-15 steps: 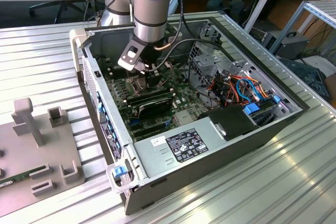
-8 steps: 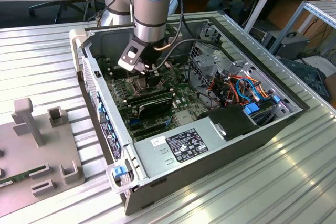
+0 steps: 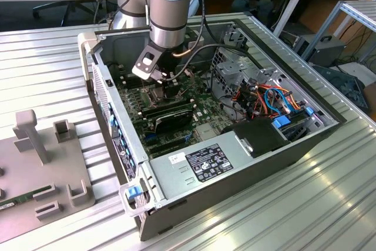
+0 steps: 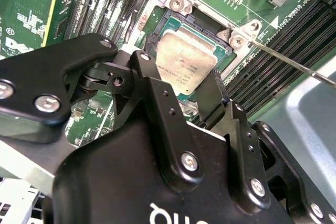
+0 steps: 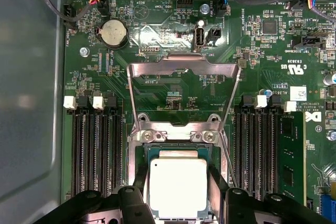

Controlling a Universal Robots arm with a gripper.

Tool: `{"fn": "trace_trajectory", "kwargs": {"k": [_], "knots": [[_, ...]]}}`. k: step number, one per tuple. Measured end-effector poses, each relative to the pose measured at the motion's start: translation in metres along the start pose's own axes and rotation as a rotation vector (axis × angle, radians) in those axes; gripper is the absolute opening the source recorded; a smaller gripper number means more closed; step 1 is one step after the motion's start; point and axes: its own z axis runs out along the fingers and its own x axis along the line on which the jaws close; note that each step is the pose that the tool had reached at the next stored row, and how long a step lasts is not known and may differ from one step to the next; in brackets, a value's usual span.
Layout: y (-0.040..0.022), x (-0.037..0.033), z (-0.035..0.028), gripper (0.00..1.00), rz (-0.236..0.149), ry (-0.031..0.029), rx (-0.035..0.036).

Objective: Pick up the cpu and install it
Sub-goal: 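Place the cpu into insertion slot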

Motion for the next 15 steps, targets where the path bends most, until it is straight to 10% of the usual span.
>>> {"fn": "trace_trajectory", "kwargs": {"k": [15], "knots": [[0.0001, 0.0000, -0.0012, 0.68, 0.000, -0.0001, -0.0001]]}}
